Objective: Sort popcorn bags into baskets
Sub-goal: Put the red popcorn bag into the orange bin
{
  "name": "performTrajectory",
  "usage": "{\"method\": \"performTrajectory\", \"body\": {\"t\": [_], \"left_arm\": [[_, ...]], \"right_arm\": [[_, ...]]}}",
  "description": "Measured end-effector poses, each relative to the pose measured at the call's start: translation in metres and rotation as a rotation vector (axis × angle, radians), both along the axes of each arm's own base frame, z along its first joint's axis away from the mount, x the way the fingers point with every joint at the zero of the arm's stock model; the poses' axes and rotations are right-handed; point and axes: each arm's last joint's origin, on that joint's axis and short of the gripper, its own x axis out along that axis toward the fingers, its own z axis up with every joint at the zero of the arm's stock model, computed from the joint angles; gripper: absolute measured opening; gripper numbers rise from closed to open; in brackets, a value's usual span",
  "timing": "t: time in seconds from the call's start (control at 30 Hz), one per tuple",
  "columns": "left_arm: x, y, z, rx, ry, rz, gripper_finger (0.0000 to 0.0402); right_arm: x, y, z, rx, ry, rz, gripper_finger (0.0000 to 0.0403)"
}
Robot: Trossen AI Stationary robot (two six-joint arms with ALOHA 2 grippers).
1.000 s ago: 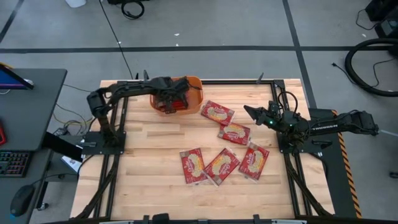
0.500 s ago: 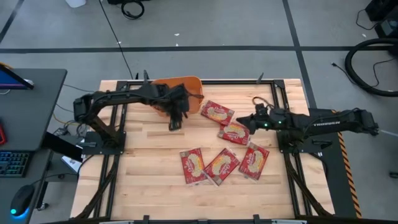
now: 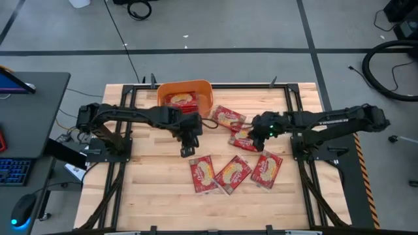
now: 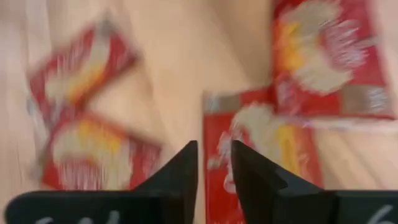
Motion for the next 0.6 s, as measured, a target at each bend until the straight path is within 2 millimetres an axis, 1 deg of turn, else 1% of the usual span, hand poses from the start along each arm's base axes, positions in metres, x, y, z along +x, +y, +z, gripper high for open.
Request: {"method": "performTrajectory", "body": {"t": [0.1,0.17,0.27,0.37,0.5,0.6], "left_arm": [[0.000,-0.008,0.000,0.017,0.005,0.050,0.0151],[0.000,-0.012,0.000,0.021,0.006,0.075,0.0150],[-0.001,-0.016,-0.001,0.010,0.021,0.100,0.0150],[-0.007,-0.016,0.000,0.001,0.093,0.137,0.0150],[-0.012,-0.015,0.008,0.020,0.145,0.144,0.0150],[-0.013,-0.014,0.021,0.051,0.142,0.139,0.0151]], "right_arm": [[0.008,0.013,-0.006,-0.073,0.079,0.128,0.0122],[0.011,0.023,-0.012,-0.139,0.121,0.176,0.0129],[0.016,0.035,-0.022,-0.201,0.167,0.215,0.0135],[0.018,0.045,-0.030,-0.259,0.207,0.223,0.0140],[0.024,0.055,-0.042,-0.343,0.240,0.237,0.0142],[0.032,0.059,-0.052,-0.404,0.243,0.254,0.0142]]}}
